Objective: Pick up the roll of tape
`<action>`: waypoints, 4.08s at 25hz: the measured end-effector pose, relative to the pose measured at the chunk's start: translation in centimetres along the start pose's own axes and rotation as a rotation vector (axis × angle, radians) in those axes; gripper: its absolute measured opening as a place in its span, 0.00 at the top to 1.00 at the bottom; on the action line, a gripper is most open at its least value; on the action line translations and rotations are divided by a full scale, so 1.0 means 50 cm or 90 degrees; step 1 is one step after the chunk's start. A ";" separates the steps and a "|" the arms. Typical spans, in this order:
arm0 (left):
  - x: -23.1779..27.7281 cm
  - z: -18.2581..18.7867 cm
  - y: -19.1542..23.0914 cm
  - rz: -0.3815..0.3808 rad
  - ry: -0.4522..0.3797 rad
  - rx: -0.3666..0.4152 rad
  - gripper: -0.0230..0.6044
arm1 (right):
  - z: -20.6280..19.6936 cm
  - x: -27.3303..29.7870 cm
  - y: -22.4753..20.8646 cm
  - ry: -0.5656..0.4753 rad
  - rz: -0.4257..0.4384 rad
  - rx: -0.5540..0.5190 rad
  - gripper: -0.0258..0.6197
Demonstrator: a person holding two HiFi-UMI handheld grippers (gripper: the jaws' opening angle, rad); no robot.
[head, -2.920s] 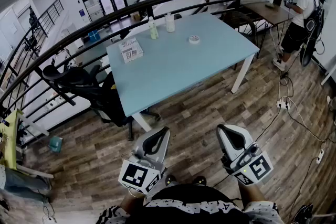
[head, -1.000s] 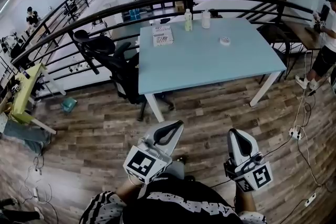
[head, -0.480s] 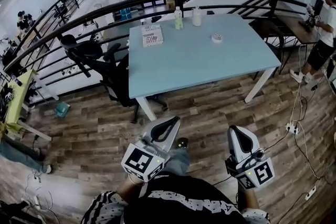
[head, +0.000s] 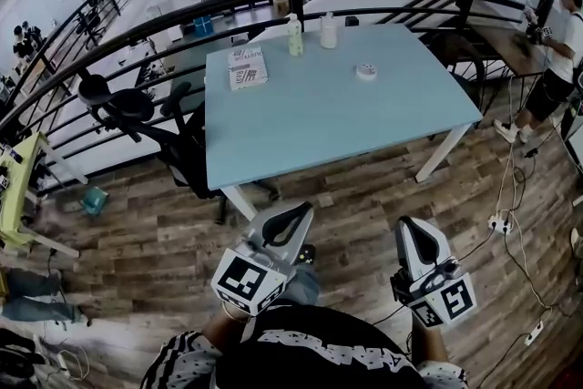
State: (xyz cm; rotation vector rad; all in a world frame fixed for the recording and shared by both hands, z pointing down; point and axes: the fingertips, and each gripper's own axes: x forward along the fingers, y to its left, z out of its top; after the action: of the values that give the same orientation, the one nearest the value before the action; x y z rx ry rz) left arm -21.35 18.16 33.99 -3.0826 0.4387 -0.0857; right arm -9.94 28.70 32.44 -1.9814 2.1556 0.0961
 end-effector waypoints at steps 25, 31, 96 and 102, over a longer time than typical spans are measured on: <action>0.216 -0.044 0.250 -0.029 0.021 -0.013 0.96 | -0.064 0.282 -0.135 0.055 -0.022 0.005 0.96; 0.259 -0.050 0.297 -0.039 0.017 -0.031 0.96 | -0.074 0.329 -0.164 0.071 -0.034 -0.002 0.96; 0.711 -0.077 0.607 0.049 0.044 -0.025 0.96 | -0.144 0.734 -0.606 0.096 0.023 -0.009 0.96; 0.789 -0.069 0.597 0.083 0.057 -0.017 0.96 | -0.148 0.754 -0.709 0.102 0.048 -0.001 0.96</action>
State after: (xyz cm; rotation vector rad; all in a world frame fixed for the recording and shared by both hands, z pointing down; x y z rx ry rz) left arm 7.99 -21.57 38.42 -3.0748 0.6483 -0.2175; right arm 21.65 -12.84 35.52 -1.9700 2.3304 -0.0515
